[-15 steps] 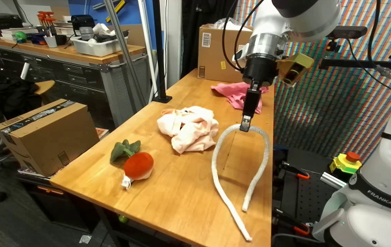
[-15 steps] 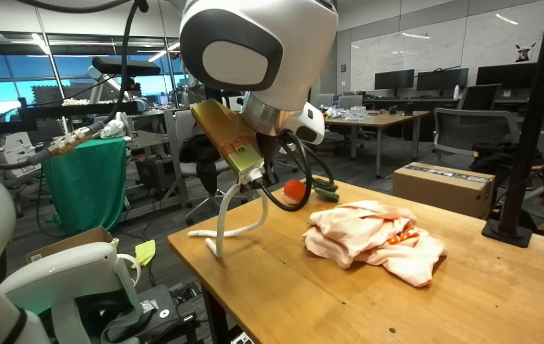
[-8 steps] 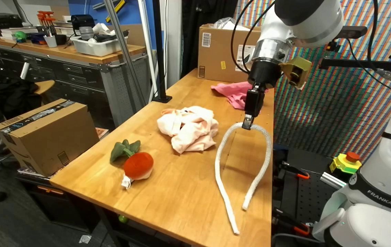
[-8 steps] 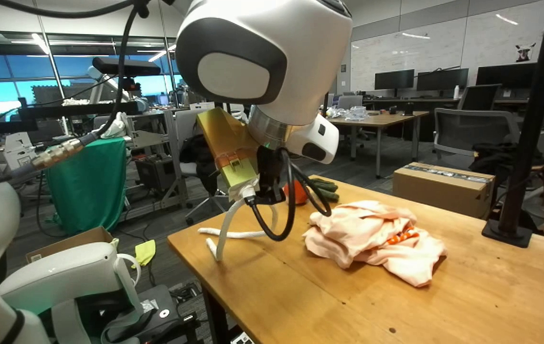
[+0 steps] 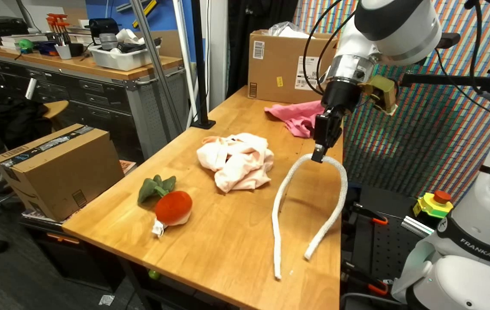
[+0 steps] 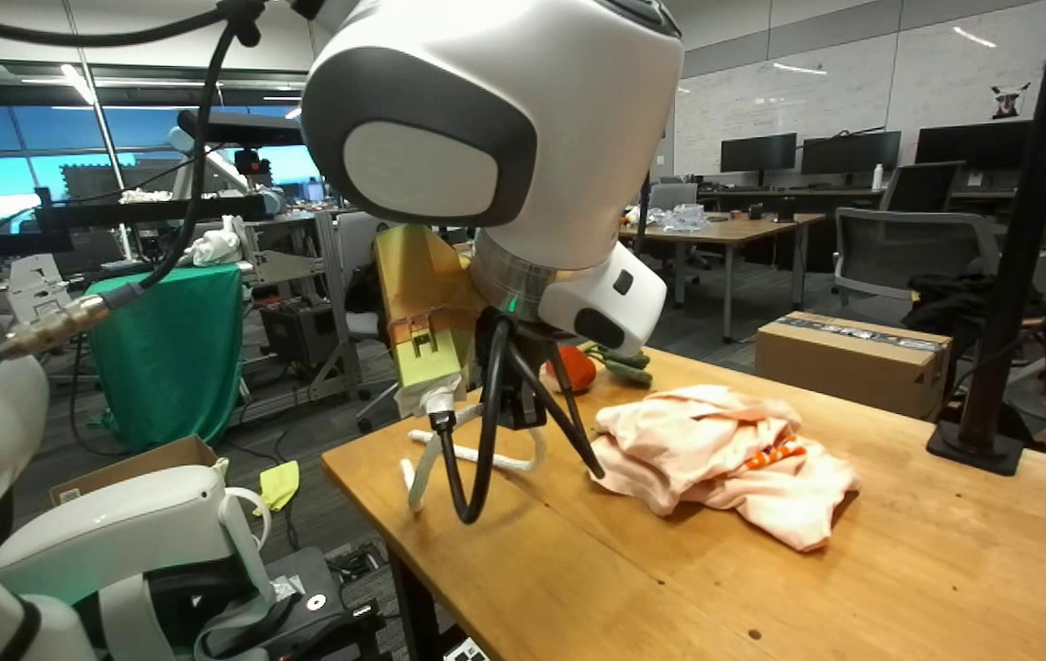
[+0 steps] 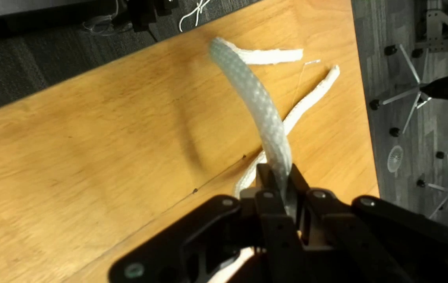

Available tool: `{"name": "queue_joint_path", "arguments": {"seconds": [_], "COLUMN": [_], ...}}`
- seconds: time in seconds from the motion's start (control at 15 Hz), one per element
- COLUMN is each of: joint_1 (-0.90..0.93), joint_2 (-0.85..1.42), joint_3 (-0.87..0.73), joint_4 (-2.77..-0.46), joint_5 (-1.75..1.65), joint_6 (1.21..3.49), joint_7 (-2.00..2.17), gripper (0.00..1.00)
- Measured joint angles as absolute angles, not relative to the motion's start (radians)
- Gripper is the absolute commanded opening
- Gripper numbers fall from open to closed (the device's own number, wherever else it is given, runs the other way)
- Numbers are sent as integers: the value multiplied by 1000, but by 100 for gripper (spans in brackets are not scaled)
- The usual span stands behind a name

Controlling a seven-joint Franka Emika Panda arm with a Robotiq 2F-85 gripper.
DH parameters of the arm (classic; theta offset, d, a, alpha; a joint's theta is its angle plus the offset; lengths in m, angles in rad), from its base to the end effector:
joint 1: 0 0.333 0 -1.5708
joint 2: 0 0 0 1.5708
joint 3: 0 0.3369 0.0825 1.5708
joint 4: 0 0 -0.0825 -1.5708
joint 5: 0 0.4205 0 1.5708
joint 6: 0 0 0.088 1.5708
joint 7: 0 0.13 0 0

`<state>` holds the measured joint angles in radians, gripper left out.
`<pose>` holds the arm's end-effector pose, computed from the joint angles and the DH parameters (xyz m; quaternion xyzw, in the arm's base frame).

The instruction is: Move the pink t-shirt to the right, move the radish and white rope to the left

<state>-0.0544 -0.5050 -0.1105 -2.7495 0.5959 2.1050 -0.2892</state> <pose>0.3671 -0.0181 0.3390 -0.9559 0.0995 0.0123 0.2761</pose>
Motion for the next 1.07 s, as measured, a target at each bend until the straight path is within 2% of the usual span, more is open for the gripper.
{"name": "queue_joint_path", "arguments": {"seconds": [0.73, 0.8, 0.87, 1.07], "joint_1": [-82, -82, -82, -87], "joint_2": [-504, -504, -504, -508], "joint_3": [-116, -116, -115, -113], "joint_4": [-2749, -2749, -2748, -2747], "joint_5": [456, 447, 437, 398], "joint_6": [2150, 2150, 2151, 2152], "joint_7": [-85, -71, -57, -14], "gripper": [7, 36, 36, 58]}}
